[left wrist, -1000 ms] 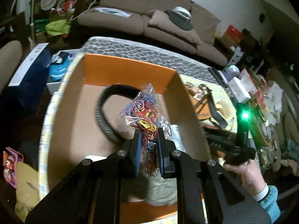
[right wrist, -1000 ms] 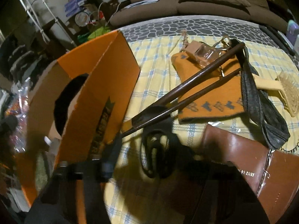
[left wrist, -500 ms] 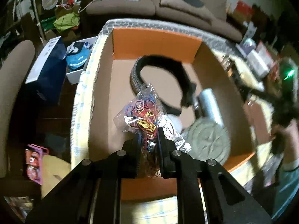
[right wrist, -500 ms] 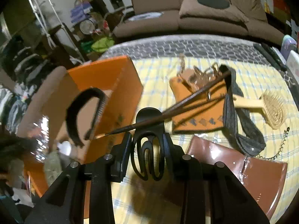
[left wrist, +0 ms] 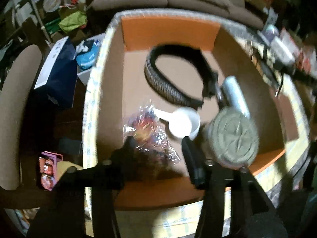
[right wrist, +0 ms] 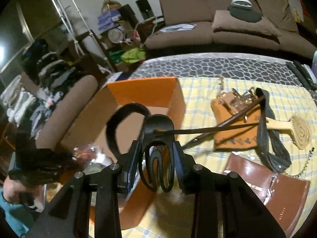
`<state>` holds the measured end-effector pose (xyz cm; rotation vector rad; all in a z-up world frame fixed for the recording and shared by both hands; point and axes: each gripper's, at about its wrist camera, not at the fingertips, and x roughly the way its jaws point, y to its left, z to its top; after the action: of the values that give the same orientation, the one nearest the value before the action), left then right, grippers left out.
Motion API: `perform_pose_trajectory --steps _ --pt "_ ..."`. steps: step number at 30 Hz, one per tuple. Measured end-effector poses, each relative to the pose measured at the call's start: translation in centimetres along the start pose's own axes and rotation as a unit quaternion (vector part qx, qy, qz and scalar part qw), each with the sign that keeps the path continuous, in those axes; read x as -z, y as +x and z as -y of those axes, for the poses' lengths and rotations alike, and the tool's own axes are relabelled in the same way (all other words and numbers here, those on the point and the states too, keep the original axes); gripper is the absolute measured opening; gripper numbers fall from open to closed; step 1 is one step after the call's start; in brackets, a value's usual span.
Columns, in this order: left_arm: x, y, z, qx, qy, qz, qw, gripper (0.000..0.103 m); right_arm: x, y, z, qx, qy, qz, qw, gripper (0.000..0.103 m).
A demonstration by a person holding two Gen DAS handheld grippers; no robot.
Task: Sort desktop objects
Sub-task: 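Release the bag in the box with the left tool while the right tool grasps the clip, then lower the black claw clip into the box and open the right tool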
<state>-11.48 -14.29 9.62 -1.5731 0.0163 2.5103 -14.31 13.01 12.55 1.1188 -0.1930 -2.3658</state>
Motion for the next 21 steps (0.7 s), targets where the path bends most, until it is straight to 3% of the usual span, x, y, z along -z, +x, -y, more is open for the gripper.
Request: perform_pose_trajectory --steps 2,3,6,11,21 --pt "-0.5 -1.6 -1.1 0.018 -0.038 0.041 0.9983 0.053 -0.3 -0.4 -0.4 -0.003 -0.004 0.008 1.000 0.034" --pt "-0.7 -2.4 -1.7 0.032 -0.058 0.059 0.9961 0.060 -0.4 -0.6 -0.6 -0.005 -0.006 0.011 1.000 0.034" --pt "-1.0 -4.3 -4.0 0.081 -0.123 0.110 0.9829 0.063 -0.8 -1.1 -1.8 -0.018 -0.020 0.022 0.999 0.034" --pt "-0.9 -4.3 -5.6 0.093 -0.154 0.114 0.9770 0.064 -1.0 -0.6 -4.7 -0.037 -0.055 0.022 0.998 0.034" --pt "-1.2 -4.7 -7.4 0.090 -0.184 0.130 0.9701 0.069 0.7 5.4 -12.9 -0.083 -0.123 -0.035 0.988 0.034"
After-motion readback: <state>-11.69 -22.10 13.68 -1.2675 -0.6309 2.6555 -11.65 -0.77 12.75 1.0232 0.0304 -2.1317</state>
